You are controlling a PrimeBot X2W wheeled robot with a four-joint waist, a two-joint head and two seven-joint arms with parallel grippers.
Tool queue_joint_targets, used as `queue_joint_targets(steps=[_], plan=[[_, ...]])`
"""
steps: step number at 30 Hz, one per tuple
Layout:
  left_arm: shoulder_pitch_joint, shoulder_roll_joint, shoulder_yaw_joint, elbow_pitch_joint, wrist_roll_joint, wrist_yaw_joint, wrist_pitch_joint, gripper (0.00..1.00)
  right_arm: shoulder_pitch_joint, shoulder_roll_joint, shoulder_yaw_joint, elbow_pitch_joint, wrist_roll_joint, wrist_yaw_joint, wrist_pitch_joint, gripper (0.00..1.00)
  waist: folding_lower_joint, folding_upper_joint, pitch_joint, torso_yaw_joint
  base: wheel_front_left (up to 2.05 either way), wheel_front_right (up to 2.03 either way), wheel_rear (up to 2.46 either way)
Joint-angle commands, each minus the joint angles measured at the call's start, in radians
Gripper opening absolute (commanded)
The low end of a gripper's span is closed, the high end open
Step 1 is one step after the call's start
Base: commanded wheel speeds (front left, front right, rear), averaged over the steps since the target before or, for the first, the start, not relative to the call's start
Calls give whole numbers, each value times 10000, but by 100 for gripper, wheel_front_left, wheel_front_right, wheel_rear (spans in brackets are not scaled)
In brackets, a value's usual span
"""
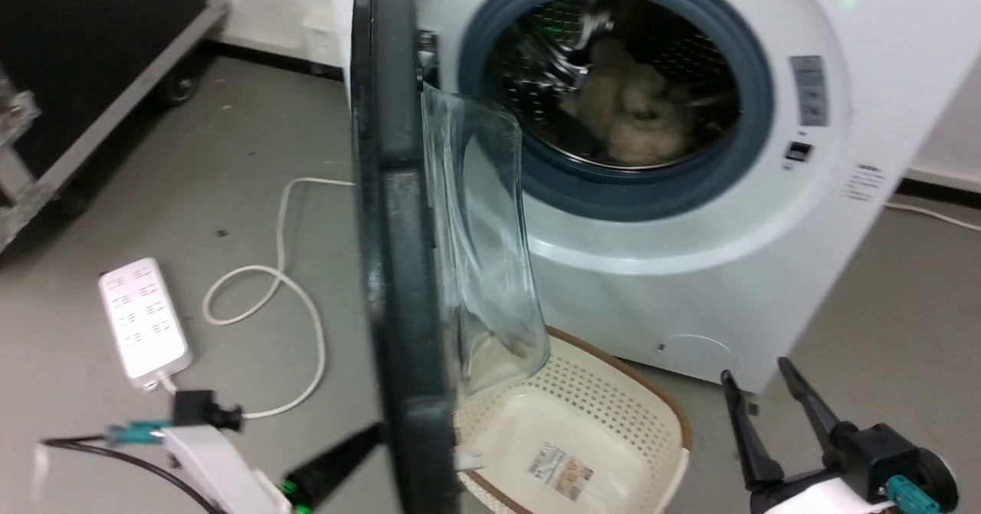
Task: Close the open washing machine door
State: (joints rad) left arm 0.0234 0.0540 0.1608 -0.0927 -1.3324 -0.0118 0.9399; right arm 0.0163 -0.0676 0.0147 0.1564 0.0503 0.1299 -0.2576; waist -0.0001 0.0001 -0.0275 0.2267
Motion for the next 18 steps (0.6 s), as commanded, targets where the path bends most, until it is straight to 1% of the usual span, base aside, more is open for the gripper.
queue_joint_targets(steps=[1, 3, 5, 10, 14, 18], plan=[[104, -23, -155, -48, -104, -25, -71, 0, 107, 8, 4, 25, -67, 8, -42, 100, 1, -1, 70, -316, 0, 0, 0], [208, -30, -736, 4, -510, -59, -570, 0, 70, -34, 11, 27, -93, 8, -42, 100, 1, -1, 206, -640, 0, 0, 0], [137, -33, -1358, 172, -958, -97, -1309, 0, 2, -80, -3, 17, -102, 8, -42, 100, 1, -1, 376, -997, 0, 0, 0], [-440, -35, -2983, 802, -1777, -446, -2884, 0, -239, -184, 112, 8, -114, 8, -42, 100, 1, -1, 902, -1990, 0, 0, 0], [-1361, -36, -3938, 1524, -2347, -692, -4270, 0, -475, -286, 119, -10, -48, 8, -42, 100, 1, -1, 1403, -2792, 0, 0, 0], [-2655, -36, -4571, 2460, -3113, -811, -6058, 0, -679, -321, 128, -24, 45, 8, -42, 100, 1, -1, 1893, -3583, 0, 0, 0]])
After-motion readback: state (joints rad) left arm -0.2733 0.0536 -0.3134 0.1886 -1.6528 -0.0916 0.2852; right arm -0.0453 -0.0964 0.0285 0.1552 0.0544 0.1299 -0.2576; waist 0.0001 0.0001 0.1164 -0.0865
